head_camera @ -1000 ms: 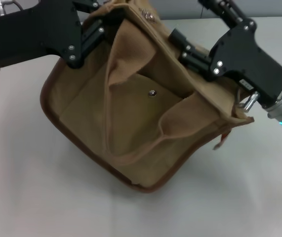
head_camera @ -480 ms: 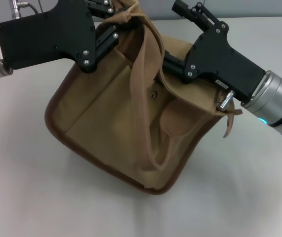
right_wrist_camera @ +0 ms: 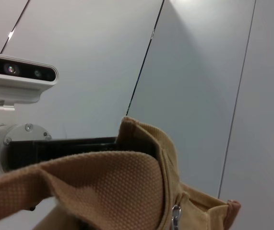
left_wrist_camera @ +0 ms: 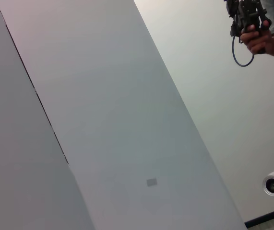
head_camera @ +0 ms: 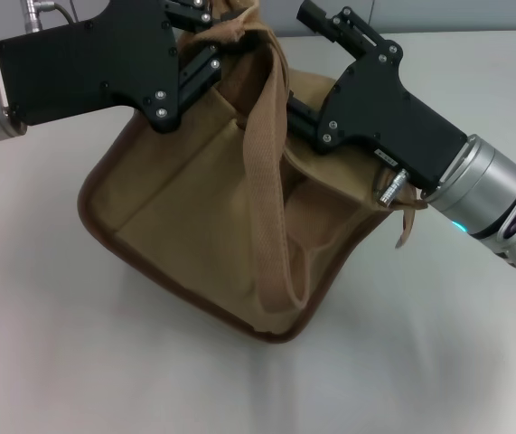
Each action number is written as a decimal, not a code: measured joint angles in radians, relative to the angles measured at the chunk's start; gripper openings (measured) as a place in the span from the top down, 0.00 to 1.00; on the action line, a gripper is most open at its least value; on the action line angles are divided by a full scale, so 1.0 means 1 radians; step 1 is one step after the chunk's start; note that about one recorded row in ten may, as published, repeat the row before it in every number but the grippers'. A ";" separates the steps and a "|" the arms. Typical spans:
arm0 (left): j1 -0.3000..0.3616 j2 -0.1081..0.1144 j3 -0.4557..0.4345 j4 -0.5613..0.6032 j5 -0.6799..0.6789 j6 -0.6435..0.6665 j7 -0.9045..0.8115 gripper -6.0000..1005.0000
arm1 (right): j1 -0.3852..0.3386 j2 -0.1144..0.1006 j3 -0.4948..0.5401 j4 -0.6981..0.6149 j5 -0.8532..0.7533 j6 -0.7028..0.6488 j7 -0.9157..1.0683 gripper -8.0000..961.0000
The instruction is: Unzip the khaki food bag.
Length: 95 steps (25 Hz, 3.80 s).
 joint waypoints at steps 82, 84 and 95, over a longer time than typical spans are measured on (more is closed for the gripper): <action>0.314 0.054 -0.067 -0.276 0.121 0.274 -0.034 0.19 | -0.390 -0.012 -0.126 -0.598 -0.260 -0.472 0.808 0.15; 0.314 0.054 -0.067 -0.276 0.158 0.275 -0.040 0.18 | -0.382 -0.012 -0.162 -0.613 -0.275 -0.480 0.825 0.15; 0.307 0.045 -0.062 -0.280 0.245 0.277 -0.044 0.18 | -0.300 -0.006 -0.346 -0.595 -0.307 -0.351 0.891 0.15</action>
